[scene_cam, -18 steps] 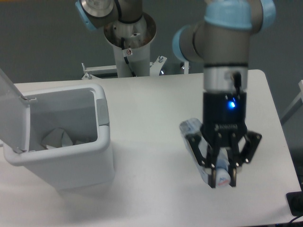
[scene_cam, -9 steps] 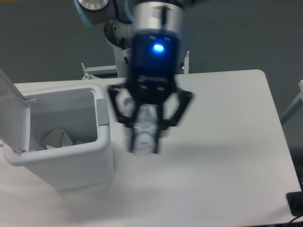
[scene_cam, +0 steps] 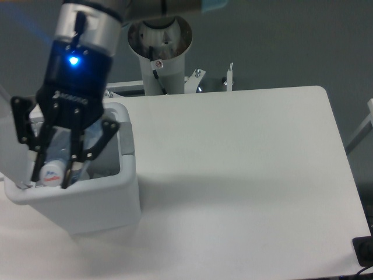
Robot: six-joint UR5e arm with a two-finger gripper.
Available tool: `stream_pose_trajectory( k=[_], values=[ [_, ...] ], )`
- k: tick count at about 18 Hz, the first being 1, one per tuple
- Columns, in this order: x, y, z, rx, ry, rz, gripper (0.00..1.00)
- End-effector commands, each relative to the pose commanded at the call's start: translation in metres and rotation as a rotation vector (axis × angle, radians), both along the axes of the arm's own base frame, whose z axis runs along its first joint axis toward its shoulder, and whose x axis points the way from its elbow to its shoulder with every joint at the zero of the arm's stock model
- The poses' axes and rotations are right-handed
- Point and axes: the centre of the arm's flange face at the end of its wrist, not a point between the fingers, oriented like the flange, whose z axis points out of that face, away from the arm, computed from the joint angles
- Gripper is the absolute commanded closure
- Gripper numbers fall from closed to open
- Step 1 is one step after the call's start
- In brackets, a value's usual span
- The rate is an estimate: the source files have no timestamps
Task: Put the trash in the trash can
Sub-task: 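Lower the bottle into the trash can and open the gripper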
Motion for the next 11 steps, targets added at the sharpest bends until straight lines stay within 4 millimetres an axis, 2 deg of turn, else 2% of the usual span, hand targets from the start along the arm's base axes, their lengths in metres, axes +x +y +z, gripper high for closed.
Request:
stream_pose_trajectory(
  k=[1,4,5,6,9,10,11],
  values=[
    [0.000,0.001,0.001,0.001,0.002,-0.001,0.00],
    [-0.002,-0.001,-0.001,-0.002,0.004,0.002,0.00],
    [-0.009,-0.003,0.001,0.000,0.009,0.013,0.00],
    [-0.021,-0.008,0.003,0.003,0.016,0.030,0.00],
    [-0.073,-0.030,0.021,0.027,0.057,0.107,0.00],
    [-0.104,-0.044,0.029,0.034,0.069,0.159,0.00],
    [-0.122,-0.052,0.028,0.031,0.070,0.191,0.00]
  ],
)
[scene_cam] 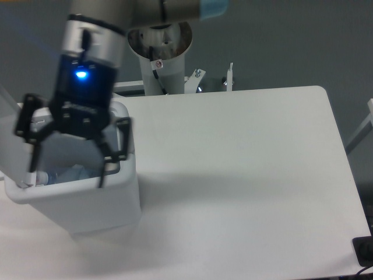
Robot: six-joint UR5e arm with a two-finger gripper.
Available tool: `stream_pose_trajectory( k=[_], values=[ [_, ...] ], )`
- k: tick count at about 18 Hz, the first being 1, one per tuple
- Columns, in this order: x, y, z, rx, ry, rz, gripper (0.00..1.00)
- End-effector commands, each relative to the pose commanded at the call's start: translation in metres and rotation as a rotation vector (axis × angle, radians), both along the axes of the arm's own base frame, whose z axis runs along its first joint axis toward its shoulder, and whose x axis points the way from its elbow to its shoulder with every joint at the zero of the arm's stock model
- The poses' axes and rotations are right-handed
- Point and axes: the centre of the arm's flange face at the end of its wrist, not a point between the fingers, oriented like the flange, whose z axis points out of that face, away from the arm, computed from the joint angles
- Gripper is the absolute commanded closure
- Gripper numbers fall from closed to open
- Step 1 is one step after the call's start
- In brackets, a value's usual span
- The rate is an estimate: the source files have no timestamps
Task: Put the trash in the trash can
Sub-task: 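Lower the bottle into the trash can and open the gripper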
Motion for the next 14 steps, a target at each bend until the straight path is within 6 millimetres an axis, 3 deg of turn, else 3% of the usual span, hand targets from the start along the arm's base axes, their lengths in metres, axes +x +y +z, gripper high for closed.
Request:
stream_pose_trajectory(
  k=[2,4,6,9,14],
  values=[
    [-0.031,-0.015,-0.002,-0.006,0.004,0.051,0.00],
    [-0.081,-0.040,-0.015,-0.073,0.103,0.084,0.00],
    [-0.108,-0.051,-0.039,-0.153,0.175,0.054,0.00],
    [-0.132,-0.071,-0.069,-0.303,0.272,0.018,0.00],
    [-0.147,-0.092,-0.089,-0.609,0.359,-0.001,0.00]
  ],
)
